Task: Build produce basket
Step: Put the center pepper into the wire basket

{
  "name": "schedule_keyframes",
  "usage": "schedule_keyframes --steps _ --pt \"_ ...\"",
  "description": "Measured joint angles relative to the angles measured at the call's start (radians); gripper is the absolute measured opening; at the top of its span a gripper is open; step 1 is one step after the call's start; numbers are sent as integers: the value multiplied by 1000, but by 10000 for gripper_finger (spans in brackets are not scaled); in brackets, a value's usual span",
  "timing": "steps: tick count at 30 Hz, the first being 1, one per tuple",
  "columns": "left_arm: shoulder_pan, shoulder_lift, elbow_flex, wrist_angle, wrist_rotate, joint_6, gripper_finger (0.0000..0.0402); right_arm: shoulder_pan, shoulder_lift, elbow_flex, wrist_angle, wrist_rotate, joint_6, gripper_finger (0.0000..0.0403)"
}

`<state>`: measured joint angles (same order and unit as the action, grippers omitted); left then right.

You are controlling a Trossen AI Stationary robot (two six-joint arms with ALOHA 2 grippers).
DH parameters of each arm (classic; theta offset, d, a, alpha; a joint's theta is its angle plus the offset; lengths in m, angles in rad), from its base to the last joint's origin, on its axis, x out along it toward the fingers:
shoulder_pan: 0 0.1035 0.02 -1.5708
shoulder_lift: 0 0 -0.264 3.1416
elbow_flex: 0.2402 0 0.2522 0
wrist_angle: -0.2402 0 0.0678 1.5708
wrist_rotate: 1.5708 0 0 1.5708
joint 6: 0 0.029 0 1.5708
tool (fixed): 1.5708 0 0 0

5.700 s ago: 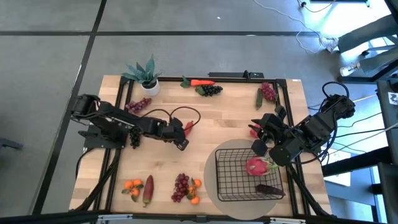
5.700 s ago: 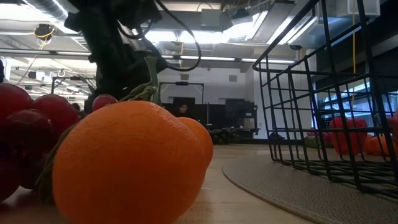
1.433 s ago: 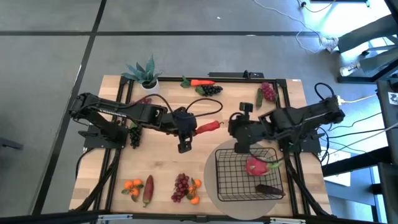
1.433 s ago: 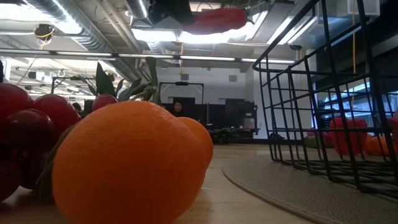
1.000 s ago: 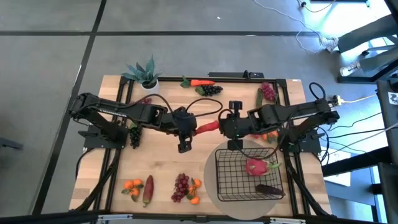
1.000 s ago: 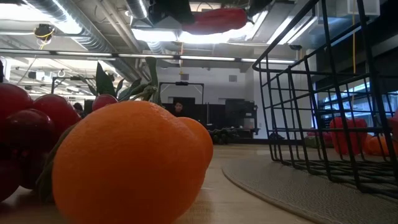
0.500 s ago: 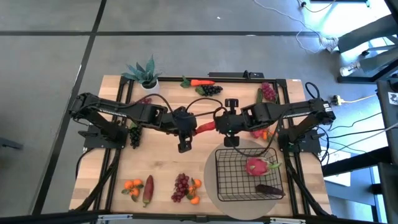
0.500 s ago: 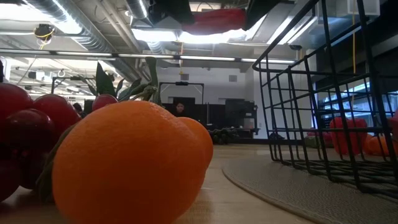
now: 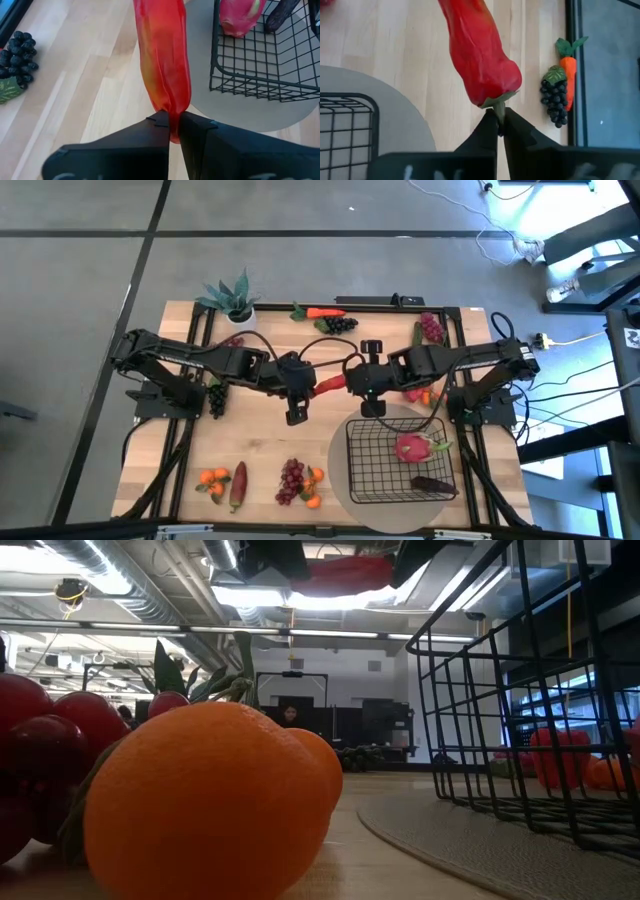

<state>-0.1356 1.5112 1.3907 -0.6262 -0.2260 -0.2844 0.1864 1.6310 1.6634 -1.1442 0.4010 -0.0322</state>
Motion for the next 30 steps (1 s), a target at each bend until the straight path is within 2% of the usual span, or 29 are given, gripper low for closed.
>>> schedule_keyframes --steps 18,30 --pt "0 0 0 6 1 1 96 0 0 0 -1 -5 -3 0" --pt "-4 -1 0 -34 -54 26 99 0 0 0 -67 -6 -4 0"
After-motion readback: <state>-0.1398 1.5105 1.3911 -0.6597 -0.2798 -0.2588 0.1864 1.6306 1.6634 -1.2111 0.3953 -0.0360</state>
